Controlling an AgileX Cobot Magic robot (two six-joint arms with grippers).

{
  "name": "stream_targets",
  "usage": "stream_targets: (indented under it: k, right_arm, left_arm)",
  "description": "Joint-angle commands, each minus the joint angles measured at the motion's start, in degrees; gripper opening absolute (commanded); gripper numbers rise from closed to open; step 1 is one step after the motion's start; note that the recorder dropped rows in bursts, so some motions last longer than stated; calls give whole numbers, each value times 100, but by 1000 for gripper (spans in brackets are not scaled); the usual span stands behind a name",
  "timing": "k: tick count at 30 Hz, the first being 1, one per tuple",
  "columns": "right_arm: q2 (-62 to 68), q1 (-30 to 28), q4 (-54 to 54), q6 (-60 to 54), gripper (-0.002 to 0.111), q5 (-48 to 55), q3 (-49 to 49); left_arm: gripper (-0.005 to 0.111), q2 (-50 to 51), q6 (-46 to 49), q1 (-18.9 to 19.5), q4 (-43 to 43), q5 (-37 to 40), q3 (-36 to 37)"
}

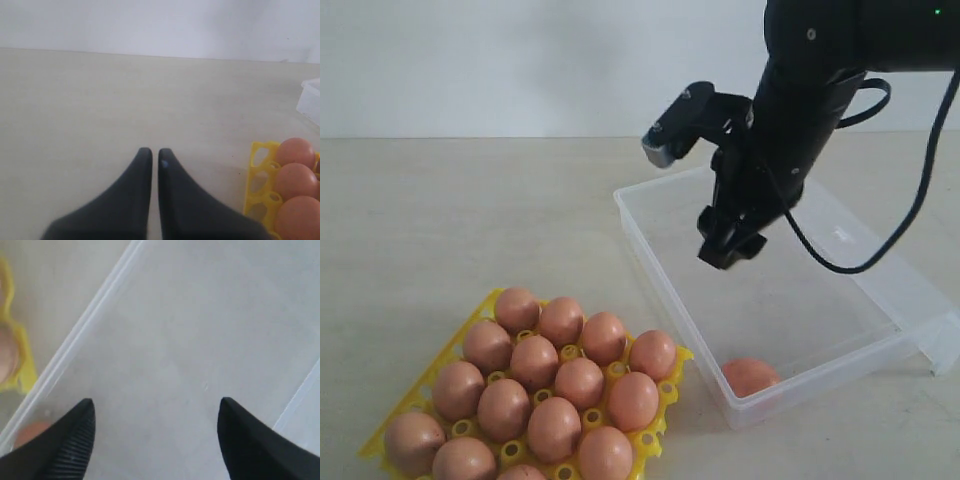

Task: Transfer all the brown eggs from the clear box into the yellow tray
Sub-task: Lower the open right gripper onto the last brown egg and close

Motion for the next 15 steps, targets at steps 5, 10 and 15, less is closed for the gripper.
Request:
stream_targets:
  k: [5, 10, 15]
  right_arm:
    - [-2, 11, -105, 627, 61, -267, -14]
    - [433, 11, -47, 876, 61, 133, -14]
    - [580, 11, 258, 184, 61, 551, -14]
  left_arm:
    - [4, -17, 24, -3, 0, -35, 23]
    - [4, -17, 24, -3, 0, -35, 23]
    - [4, -17, 24, -3, 0, -35, 23]
